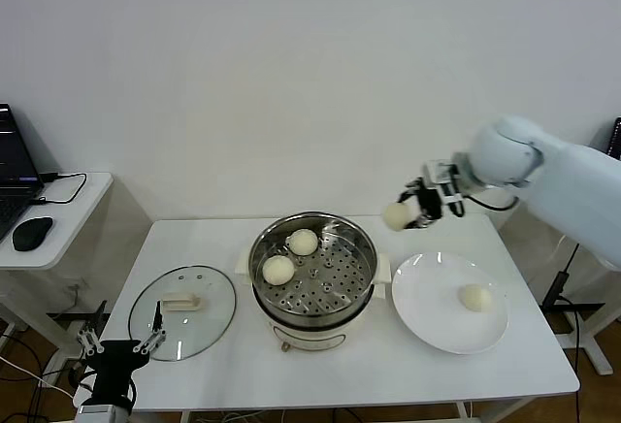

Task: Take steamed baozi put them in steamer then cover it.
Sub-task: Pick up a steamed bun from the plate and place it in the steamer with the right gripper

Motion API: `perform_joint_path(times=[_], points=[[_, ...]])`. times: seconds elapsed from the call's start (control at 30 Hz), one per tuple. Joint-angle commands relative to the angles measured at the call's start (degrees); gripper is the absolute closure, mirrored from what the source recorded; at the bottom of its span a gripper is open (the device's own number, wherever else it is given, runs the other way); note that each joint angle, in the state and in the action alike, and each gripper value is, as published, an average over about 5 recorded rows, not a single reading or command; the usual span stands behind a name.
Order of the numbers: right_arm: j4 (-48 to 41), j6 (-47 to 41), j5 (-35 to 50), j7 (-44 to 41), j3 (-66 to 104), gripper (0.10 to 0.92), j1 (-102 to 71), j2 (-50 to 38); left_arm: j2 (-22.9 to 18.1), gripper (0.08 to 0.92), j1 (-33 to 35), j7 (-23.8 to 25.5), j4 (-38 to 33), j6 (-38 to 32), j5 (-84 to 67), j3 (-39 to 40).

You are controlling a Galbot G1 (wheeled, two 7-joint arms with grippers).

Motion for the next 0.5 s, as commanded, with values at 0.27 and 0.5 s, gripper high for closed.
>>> perform_joint_path(times=[0.27,0.5], points=[[0.9,17.5,-4.2,1.0,-12.3,0.471,2.3,18.0,-1.0,0.177,0.0,0.0,-0.4,0.0,-0.1,-1.7],[-0.2,24.4,-12.0,0.1,-14.1,0.473,1.9,20.4,-1.4,0.177,0.0,-0.3,-0.3,-0.1,-0.5,-2.1]])
